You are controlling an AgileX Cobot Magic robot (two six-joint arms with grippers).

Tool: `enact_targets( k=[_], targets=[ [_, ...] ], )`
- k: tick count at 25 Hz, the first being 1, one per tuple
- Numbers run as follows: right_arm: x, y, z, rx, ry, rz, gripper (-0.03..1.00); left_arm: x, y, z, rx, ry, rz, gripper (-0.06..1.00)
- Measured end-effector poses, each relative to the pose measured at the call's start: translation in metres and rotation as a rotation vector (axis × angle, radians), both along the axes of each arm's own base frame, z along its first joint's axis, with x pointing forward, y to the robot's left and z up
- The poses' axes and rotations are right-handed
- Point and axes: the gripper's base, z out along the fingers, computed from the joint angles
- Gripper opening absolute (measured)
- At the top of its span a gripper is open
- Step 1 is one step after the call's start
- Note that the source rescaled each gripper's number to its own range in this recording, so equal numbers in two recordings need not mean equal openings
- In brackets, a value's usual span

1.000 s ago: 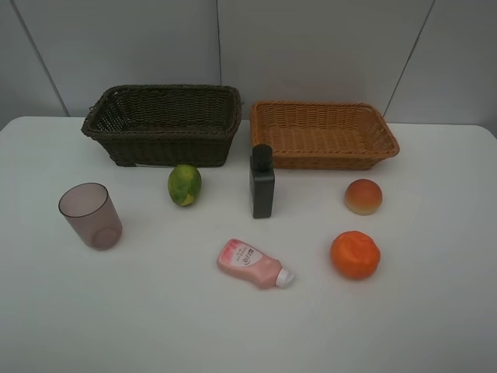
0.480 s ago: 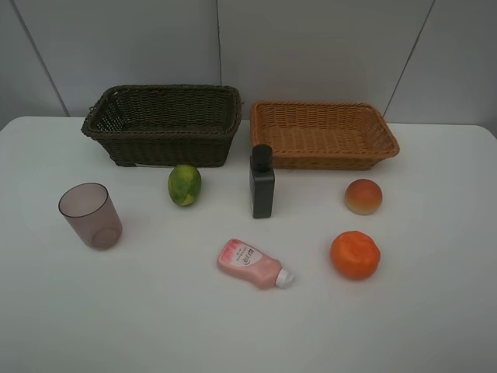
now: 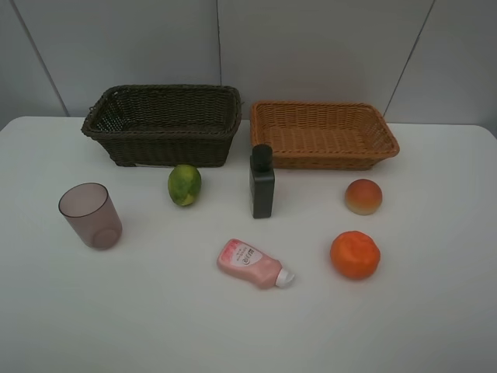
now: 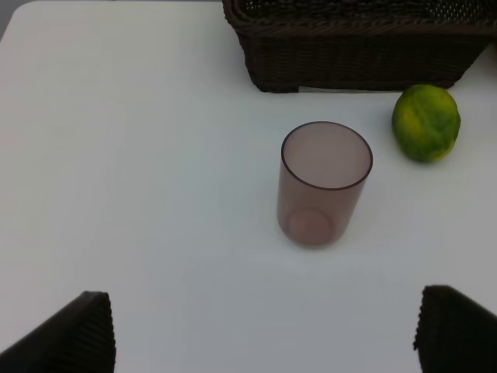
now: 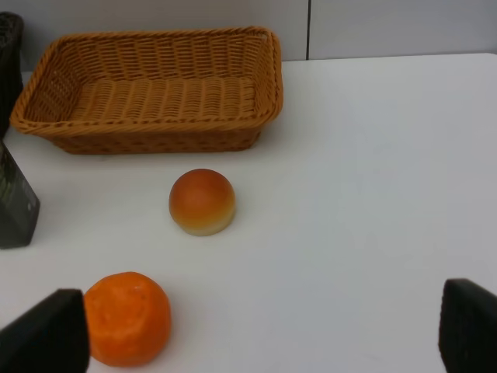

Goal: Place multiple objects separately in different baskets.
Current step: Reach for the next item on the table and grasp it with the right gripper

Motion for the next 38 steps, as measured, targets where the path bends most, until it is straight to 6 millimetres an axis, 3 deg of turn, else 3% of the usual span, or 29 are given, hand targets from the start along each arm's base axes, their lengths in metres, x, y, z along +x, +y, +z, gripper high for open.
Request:
enact_targets(
  k=[16,20,24,27,32,38],
  targets=[
    [0.006,0.0,0.0,0.0,0.038,0.0,0.98,0.0,0.0,0.0,0.0,0.0,0.0,1.0],
    [0.036,0.0,0.005,0.001,0.203,0.0,0.98,0.0,0.0,0.0,0.0,0.0,0.0,1.0],
    [0.089,-0.001,0.021,-0.003,0.264,0.0,0.98,0.0,0.0,0.0,0.0,0.0,0.0,1.0],
    [0.133,0.0,0.022,0.003,0.351,0.004,0.98,0.0,0.0,0.0,0.0,0.0,0.0,1.0],
    [0.193,0.022,0.0,-0.03,0.568,0.12,0.98,0.0,0.0,0.0,0.0,0.0,0.0,1.0],
    [0.222,0.061,-0.022,-0.087,0.707,0.269,0.98,0.0,0.0,0.0,0.0,0.0,0.0,1.0]
  ],
)
